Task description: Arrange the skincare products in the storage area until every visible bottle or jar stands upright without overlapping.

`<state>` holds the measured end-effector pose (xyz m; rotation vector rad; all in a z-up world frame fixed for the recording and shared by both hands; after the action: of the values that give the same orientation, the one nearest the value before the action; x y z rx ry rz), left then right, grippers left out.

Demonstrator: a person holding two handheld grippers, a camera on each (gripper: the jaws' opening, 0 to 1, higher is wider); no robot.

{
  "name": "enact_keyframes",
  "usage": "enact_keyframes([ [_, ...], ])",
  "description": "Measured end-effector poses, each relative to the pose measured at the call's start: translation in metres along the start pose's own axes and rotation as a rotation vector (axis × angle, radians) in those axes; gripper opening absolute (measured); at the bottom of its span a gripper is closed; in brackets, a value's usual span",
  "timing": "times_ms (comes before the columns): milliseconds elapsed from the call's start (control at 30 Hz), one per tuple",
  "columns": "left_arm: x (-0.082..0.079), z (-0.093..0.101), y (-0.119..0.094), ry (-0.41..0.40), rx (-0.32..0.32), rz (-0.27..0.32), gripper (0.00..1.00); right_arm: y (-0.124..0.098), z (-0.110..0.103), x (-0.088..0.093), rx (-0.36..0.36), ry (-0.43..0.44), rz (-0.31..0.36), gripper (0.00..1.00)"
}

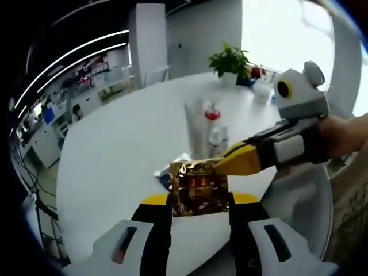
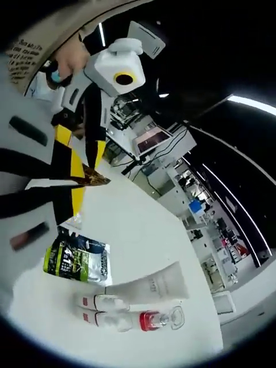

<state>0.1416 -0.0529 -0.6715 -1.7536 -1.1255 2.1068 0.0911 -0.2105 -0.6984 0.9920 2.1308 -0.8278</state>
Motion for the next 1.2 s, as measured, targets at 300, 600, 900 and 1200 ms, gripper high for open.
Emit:
enact_keyframes([
  [300, 0.002, 0.0, 0.004, -0.014, 0.012, -0.007, 0.37, 0.0, 0.002, 0.0, -0.005, 0.02, 0.003, 0.01],
  [600, 0.007, -0.005, 0.007, -0.12, 0.065, 0.026, 0.35, -0.004, 0.013, 0.0, 0.007, 0.044, 0.003, 0.01],
  [900, 0.025, -0.028, 0.01, -0.291, 0.126, 0.053, 0.35, -0.002, 0.019, -0.004, -0.002, 0.073, 0.001, 0.01],
  [1200, 0.037, -0.046, 0.015, -0.469, 0.2, 0.108, 0.29, 0.008, 0.018, -0.009, -0.049, 0.098, 0.0, 0.01],
])
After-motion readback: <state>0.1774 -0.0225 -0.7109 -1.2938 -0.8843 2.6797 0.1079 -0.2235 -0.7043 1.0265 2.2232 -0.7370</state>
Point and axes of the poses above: the point that each gripper's makers call its tool centre point, and the gripper's own axes: y roughly forward along the fingers, z roughly to its right, x roughly out of its underside, the point moved 10 cm from there along -y, roughly backward along the fingers, and after that the axes turned 1 degree about x, right-handed, at the moved point
